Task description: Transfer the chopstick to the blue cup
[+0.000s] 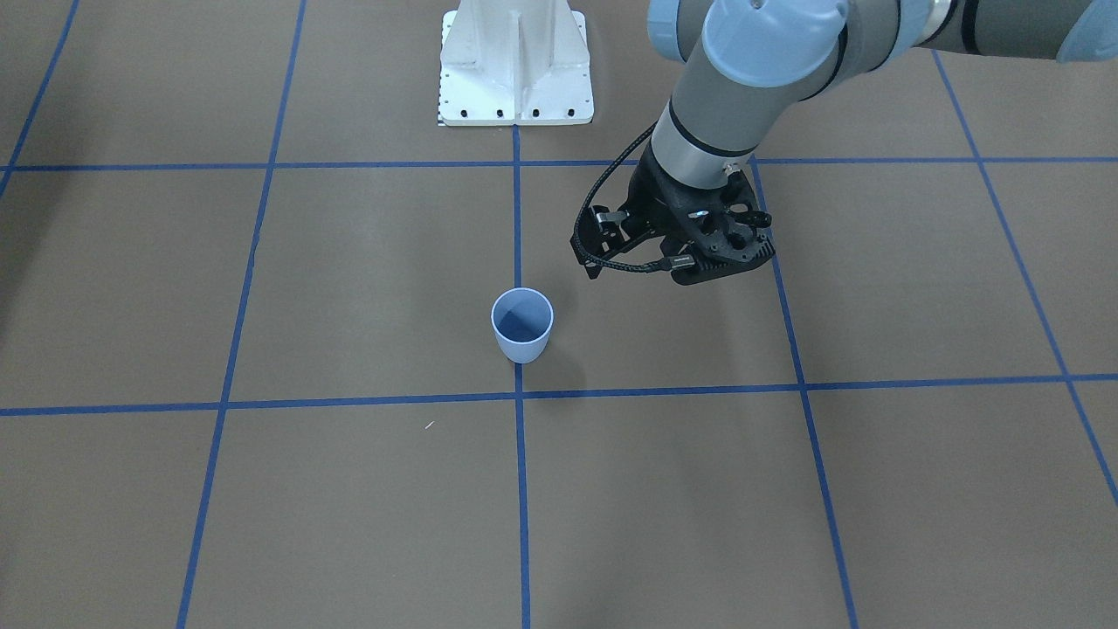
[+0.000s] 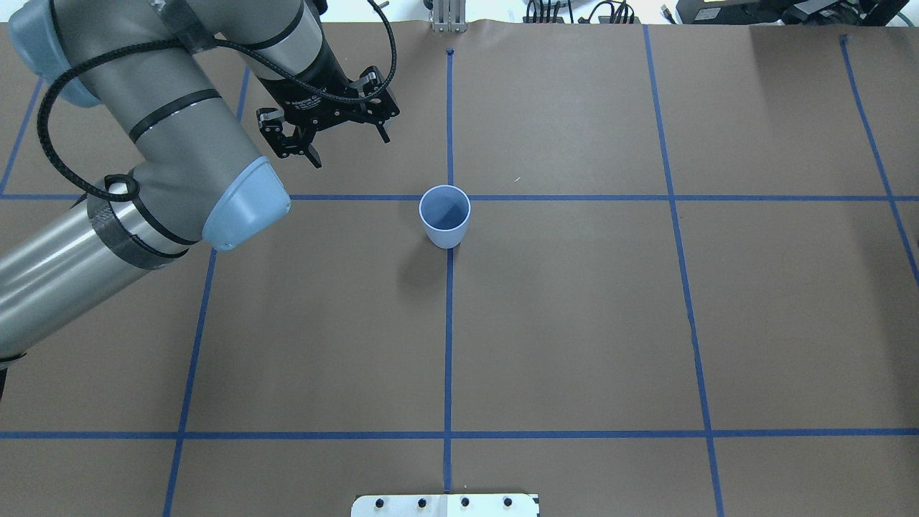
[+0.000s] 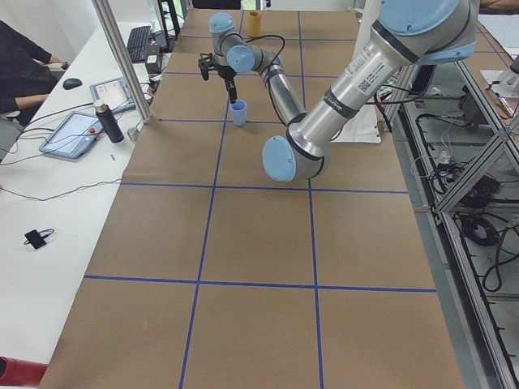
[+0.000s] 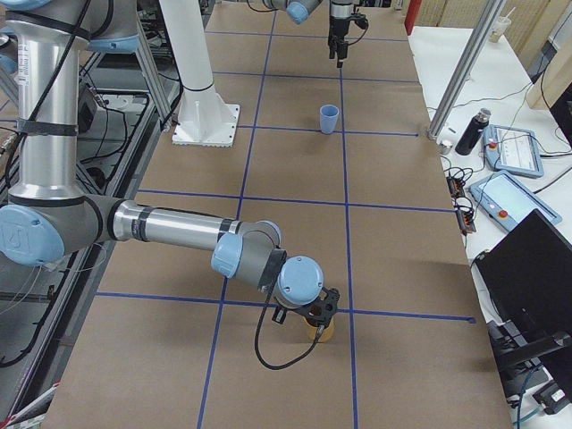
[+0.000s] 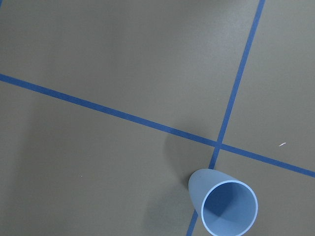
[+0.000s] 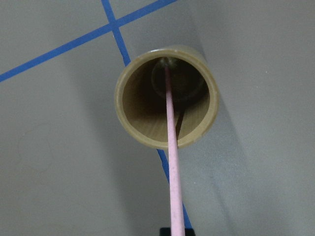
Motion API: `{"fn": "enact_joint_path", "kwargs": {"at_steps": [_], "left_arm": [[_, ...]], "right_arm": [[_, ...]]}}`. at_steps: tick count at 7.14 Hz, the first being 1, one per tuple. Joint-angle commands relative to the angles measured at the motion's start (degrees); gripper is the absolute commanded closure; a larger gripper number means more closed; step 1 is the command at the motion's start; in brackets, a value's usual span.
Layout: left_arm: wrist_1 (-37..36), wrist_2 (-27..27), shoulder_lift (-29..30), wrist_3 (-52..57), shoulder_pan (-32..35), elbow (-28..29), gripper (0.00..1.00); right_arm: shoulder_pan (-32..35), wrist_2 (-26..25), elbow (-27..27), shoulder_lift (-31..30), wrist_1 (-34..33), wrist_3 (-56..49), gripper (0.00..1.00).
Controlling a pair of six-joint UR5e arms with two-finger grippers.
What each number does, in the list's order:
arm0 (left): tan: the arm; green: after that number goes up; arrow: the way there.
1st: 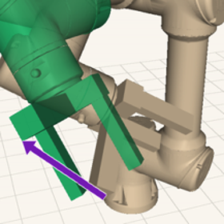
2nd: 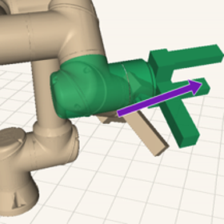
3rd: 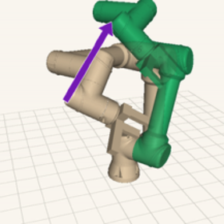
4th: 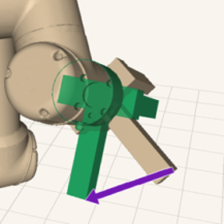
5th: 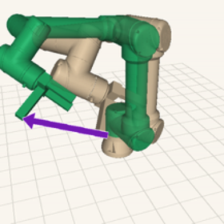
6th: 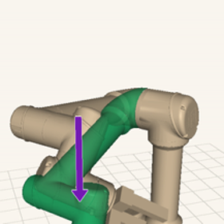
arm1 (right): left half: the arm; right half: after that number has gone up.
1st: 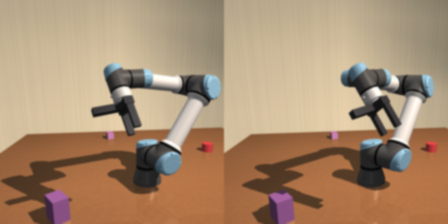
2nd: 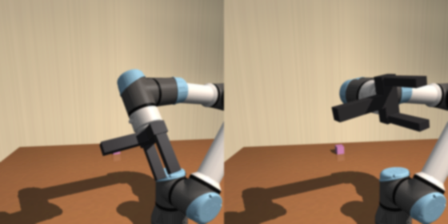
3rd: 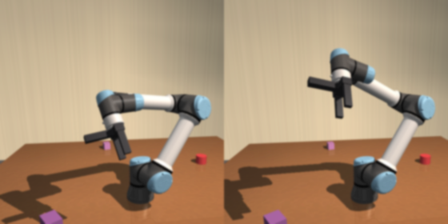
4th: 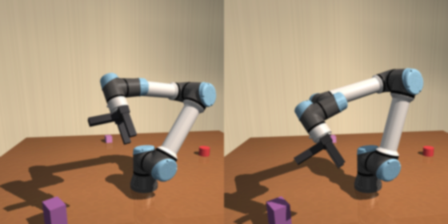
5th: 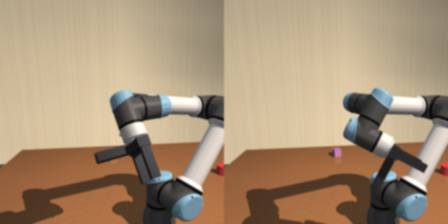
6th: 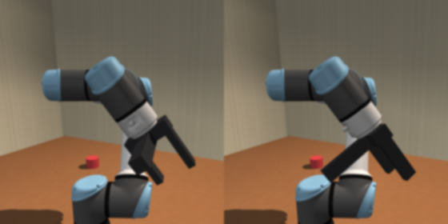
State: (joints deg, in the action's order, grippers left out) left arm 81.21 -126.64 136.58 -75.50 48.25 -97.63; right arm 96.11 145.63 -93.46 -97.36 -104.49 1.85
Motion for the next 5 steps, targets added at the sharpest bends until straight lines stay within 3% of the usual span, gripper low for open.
{"fn": "enact_joint_path", "kwargs": {"at_steps": [1, 5], "left_arm": [[0.0, -0.01, 0.0, 0.0, 0.0, -0.11, 0.02], [0.0, -0.27, 0.09, 0.0, 0.09, -0.72, 0.02]], "right_arm": [[0.04, -0.08, -4.17, -1.6, -4.02, 0.0, 0.96], [1.35, -0.61, -5.42, -0.64, -6.34, 0.0, 1.0]]}}
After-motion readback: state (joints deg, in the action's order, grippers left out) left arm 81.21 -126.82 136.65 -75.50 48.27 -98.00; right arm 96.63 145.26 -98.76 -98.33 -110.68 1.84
